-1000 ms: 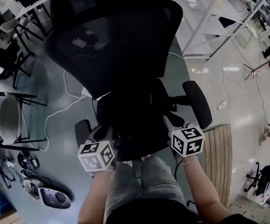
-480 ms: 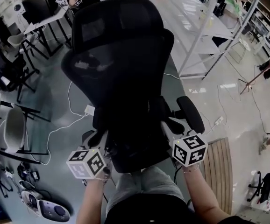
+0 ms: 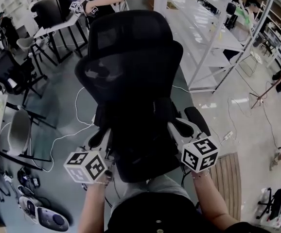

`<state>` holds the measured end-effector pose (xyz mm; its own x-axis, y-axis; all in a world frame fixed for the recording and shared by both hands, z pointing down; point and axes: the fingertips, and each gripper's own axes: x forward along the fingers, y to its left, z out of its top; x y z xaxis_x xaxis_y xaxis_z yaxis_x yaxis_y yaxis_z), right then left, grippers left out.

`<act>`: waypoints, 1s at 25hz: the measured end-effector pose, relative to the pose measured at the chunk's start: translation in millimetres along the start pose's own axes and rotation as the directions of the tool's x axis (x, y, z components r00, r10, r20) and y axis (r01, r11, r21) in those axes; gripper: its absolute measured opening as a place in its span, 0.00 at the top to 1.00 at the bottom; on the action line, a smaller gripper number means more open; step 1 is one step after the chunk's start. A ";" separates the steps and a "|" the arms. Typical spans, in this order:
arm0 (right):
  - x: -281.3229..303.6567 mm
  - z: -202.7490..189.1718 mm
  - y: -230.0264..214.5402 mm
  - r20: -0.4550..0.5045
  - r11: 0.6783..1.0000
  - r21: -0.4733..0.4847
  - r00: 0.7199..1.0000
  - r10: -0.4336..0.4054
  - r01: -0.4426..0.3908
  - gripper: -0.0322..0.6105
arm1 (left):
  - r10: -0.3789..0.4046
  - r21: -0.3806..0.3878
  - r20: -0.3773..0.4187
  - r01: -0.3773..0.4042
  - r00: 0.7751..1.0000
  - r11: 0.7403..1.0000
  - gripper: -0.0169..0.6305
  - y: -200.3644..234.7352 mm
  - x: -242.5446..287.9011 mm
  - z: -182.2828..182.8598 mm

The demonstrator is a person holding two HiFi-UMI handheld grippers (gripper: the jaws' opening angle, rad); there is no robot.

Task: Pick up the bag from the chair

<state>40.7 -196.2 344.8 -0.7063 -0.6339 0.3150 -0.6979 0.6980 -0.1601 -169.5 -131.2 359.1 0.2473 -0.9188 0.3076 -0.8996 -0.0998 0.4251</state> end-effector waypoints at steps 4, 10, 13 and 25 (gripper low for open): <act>-2.2 4.4 1.2 0.006 1.000 -0.002 1.000 0.003 -0.003 0.86 | -0.011 0.013 0.001 0.011 1.000 1.000 0.87 -2.4 -2.0 1.4; -8.8 1.9 2.0 0.017 1.000 0.010 1.000 -0.005 0.004 0.86 | -0.011 0.010 -0.005 0.011 1.000 1.000 0.87 -6.4 -5.1 -4.0; -12.7 -1.3 -2.6 0.016 1.000 0.019 1.000 -0.010 0.010 0.86 | -0.013 0.012 -0.008 0.013 1.000 1.000 0.87 -11.2 -1.9 -7.1; -15.4 -1.0 -1.4 0.015 1.000 0.029 1.000 -0.002 0.002 0.87 | -0.015 0.003 -0.012 0.015 1.000 1.000 0.87 -12.3 -3.8 -9.0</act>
<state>52.7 -187.1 341.1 -0.7064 -0.6406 0.3009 -0.7023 0.6871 -0.1861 -156.1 -123.0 360.3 0.2647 -0.9126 0.3116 -0.8970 -0.1144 0.4269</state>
